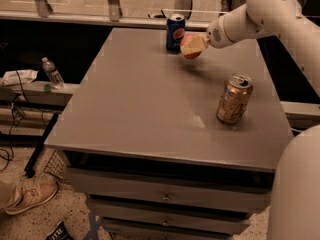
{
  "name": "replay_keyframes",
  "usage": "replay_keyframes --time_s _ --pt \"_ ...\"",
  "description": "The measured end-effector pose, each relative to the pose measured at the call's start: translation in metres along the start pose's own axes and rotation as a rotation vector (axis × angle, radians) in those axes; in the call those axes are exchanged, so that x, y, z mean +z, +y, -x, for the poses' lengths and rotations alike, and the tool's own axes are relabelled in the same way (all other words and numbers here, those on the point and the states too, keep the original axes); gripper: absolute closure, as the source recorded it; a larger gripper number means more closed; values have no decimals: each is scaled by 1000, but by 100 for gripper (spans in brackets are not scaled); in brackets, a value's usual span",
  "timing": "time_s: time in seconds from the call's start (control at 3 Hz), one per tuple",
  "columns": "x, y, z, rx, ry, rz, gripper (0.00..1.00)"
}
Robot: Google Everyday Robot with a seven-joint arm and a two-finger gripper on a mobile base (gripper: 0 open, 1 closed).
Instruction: Move apple near pepsi can
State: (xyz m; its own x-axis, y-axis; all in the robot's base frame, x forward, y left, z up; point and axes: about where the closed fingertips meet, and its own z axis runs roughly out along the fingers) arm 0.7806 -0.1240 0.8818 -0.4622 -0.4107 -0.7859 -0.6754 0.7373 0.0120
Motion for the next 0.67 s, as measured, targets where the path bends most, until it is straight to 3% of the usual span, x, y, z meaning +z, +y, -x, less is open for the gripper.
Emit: replay_keyframes --time_s 0.67 --pt "25 -11 -6 42 3 22 100"
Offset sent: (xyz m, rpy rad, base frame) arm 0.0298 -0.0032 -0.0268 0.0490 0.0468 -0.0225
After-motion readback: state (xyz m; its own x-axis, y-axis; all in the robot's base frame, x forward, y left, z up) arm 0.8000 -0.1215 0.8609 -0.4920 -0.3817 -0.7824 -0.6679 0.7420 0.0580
